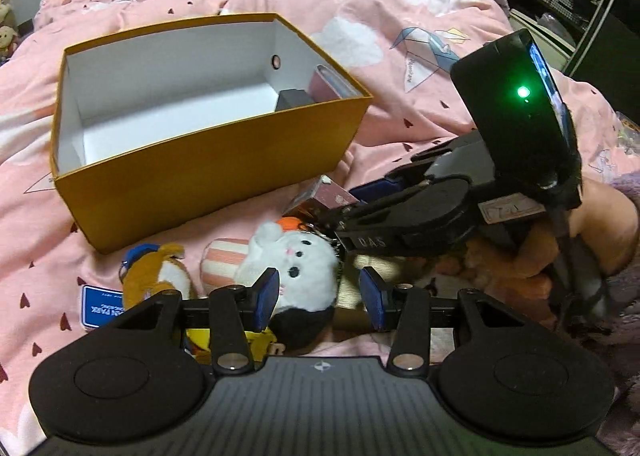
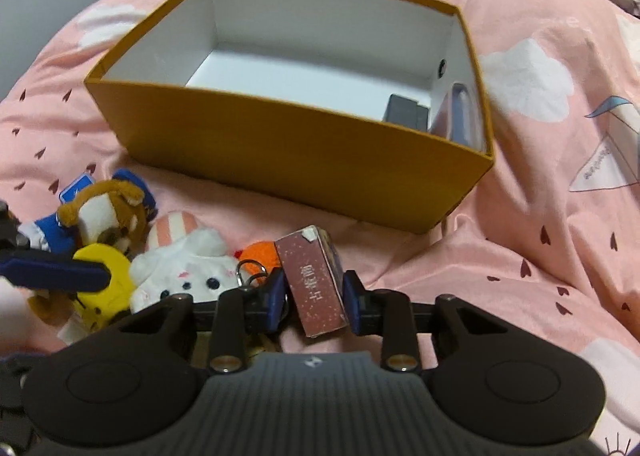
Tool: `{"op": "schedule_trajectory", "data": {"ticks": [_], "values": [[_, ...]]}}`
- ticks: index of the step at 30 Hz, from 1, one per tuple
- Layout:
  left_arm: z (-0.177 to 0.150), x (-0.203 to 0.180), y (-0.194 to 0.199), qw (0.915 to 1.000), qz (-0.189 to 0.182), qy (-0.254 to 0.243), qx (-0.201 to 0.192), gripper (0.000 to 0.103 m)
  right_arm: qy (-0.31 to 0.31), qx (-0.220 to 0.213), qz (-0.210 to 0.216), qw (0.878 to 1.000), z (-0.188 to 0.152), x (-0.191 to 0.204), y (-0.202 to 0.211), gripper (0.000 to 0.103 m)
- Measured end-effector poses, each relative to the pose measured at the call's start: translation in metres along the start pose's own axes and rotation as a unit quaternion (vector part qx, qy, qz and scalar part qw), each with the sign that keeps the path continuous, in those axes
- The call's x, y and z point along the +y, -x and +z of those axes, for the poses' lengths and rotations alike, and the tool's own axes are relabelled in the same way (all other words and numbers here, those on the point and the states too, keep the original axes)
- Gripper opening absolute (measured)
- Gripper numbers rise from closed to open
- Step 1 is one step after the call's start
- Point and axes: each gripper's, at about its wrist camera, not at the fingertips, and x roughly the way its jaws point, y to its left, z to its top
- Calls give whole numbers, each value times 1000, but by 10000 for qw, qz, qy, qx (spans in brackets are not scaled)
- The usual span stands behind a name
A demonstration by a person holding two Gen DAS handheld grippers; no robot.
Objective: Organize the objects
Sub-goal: 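Grasp the gold box with the left gripper while the right gripper grasps the maroon box, then lower the gold box and maroon box into the orange box and release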
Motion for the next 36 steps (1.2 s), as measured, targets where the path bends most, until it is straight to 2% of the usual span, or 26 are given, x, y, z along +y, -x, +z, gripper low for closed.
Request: {"op": "schedule_trajectory", "data": {"ticks": [3, 8, 10, 13, 15, 20, 24, 32, 36], "values": [[0, -5, 1, 9999, -115, -115, -28, 60, -72, -113, -86, 9999, -2, -7, 7, 25], [-3, -22, -4, 9984, -284, -483, 78, 64, -374, -262, -11, 9990, -5, -24, 27, 24], [-4, -29, -9, 9976, -210, -646, 133, 64, -441, -354, -13, 9984, -5, -27, 36, 24], [-6, -36, -17, 9959, 99, -873, 195, 64, -558, -460, -8, 9974, -8, -33, 46, 24], [-8, -40, -23, 9945, 137, -997, 296, 64, -613, -456, 23, 9971, -10, -35, 48, 24], [-9, -54, -30, 9899, 188, -1351, 392, 51, -750, -395, 52, 9964, -15, -40, 44, 24], [-6, -53, -45, 9914, 114, -1167, 586, 53, -789, -327, 93, 9963, -16, -41, 38, 25], [-5, -31, -56, 9973, -418, -400, 456, 52, -1252, -151, 224, 9918, -19, -53, 21, 24], [-2, -29, -58, 9978, -454, -276, 401, 52, -1416, -184, 261, 9894, -18, -55, 18, 24]]}}
